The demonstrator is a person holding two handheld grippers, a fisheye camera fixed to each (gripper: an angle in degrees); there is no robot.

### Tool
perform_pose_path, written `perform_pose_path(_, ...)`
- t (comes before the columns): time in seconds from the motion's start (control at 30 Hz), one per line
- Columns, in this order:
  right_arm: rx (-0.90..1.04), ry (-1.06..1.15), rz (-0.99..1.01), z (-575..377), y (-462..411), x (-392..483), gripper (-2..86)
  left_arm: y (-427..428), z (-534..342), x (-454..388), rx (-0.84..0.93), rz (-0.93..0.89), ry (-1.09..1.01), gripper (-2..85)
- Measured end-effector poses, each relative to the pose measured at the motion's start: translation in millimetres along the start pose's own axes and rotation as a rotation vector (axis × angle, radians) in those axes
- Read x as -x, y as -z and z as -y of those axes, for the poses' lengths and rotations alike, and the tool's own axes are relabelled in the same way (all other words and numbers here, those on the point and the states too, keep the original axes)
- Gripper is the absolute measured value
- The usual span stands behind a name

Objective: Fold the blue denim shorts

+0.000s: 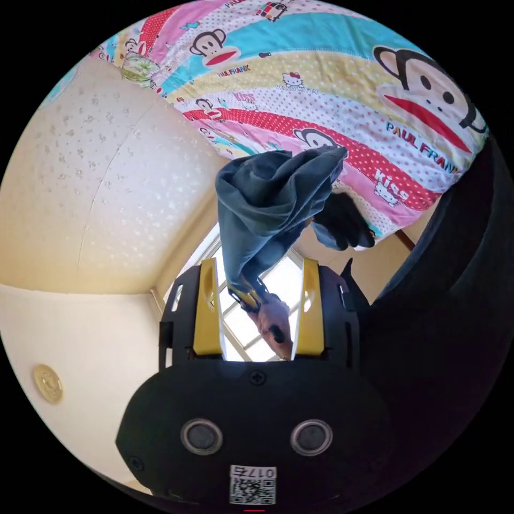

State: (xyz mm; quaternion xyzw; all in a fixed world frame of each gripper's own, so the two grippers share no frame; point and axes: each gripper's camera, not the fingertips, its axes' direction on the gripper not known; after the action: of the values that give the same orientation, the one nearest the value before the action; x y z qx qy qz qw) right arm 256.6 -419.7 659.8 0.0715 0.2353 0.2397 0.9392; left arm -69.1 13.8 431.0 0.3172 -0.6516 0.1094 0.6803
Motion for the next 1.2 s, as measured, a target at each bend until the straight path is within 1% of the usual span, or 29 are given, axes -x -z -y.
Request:
perform_pose_path(0.03, 0.02, -0.001, 0.016, 12, -12, 2, 18.7, 5, -3, -1, -0.004, 0.0, 0.006, 2.7)
perform_pose_path(0.1, 0.053, 0.019, 0.064, 25, -30, 11, 14.5, 33, -15, -7, -0.035, 0.004, 0.016, 2.8)
perform_pose_path(0.17, 0.105, 0.062, -0.037, 27, -51, 31, 5.8, 61, -27, -10, -0.079, 0.007, 0.028, 2.8)
perform_pose_path(0.2, 0.127, 0.075, -0.07, 24, -57, 38, 4.6, 84, -37, -9, -0.124, -0.007, 0.055, 2.9)
perform_pose_path(0.27, 0.222, 0.15, -0.219, 0, -80, 59, 1.6, 116, -53, -4, -0.184, -0.055, 0.095, 2.8)
perform_pose_path(0.33, 0.28, 0.201, -0.334, -17, -93, 61, 0.7, 139, -65, 12, -0.204, -0.105, 0.19, 2.7)
perform_pose_path(0.37, 0.287, 0.171, -0.394, -21, -93, 50, 0.4, 148, -69, 29, -0.199, -0.121, 0.266, 2.6)
perform_pose_path(0.4, 0.285, 0.138, -0.414, -20, -92, 41, 0.2, 153, -73, 48, -0.197, -0.127, 0.336, 2.6)
perform_pose_path(0.47, 0.262, -0.111, -0.447, -1, -81, -8, 0.0, 159, -74, 72, -0.203, -0.145, 0.384, 2.5)
perform_pose_path(0.53, 0.253, -0.214, -0.466, 3, -88, -26, -0.2, 178, -72, 86, -0.261, -0.179, 0.38, 2.5)
perform_pose_path(0.6, 0.358, -0.152, -0.549, 4, -129, -21, -0.2, 228, -60, 83, -0.379, -0.193, 0.335, 2.7)
perform_pose_path(0.63, 0.45, -0.106, -0.569, 1, -167, -14, -0.3, 244, -56, 79, -0.412, -0.189, 0.315, 2.8)
perform_pose_path(0.67, 0.542, -0.066, -0.555, -7, -208, -6, -0.3, 277, -44, 67, -0.474, -0.18, 0.259, 3.0)
perform_pose_path(0.7, 0.586, -0.04, -0.548, -13, -230, -1, -0.3, 311, -31, 49, -0.525, -0.173, 0.174, 3.1)
perform_pose_path(0.73, 0.669, 0.038, -0.542, -26, -272, 11, -0.3, 325, -24, 39, -0.544, -0.17, 0.127, 3.2)
perform_pose_path(0.77, 0.745, 0.149, -0.529, -41, -314, 25, -0.3, 354, -12, 17, -0.586, -0.157, 0.028, 3.3)
perform_pose_path(0.8, 0.778, 0.203, -0.522, -48, -332, 32, -0.3, 379, -1, -6, -0.619, -0.129, -0.06, 3.4)
perform_pose_path(0.87, 0.877, 0.371, -0.492, -77, -391, 53, -0.3, 407, 15, -33, -0.655, -0.075, -0.164, 3.6)
perform_pose_path(0.9, 0.897, 0.405, -0.486, -84, -402, 55, -0.2, 421, 25, -45, -0.673, -0.041, -0.213, 3.7)
perform_pose_path(0.97, 0.939, 0.523, -0.457, -99, -435, 55, -0.1, 434, 41, -46, -0.691, 0.0, -0.247, 3.7)
perform_pose_path(1.03, 0.954, 0.617, -0.463, -97, -451, 43, 0.0, 438, 60, -26, -0.702, 0.037, -0.224, 3.7)
perform_pose_path(1.07, 0.954, 0.667, -0.502, -88, -459, 27, 0.2, 437, 74, 2, -0.704, 0.057, -0.164, 3.8)
perform_pose_path(1.1, 0.948, 0.682, -0.531, -81, -461, 16, 0.4, 431, 89, 40, -0.699, 0.069, -0.071, 3.9)
perform_pose_path(1.13, 0.932, 0.695, -0.606, -63, -464, -9, 0.8, 426, 96, 62, -0.694, 0.077, -0.023, 3.9)
perform_pose_path(1.17, 0.901, 0.707, -0.697, -42, -460, -38, 1.3, 414, 109, 109, -0.678, 0.114, 0.069, 4.1)
perform_pose_path(1.2, 0.886, 0.708, -0.753, -30, -456, -54, 1.9, 397, 119, 163, -0.65, 0.193, 0.172, 4.4)
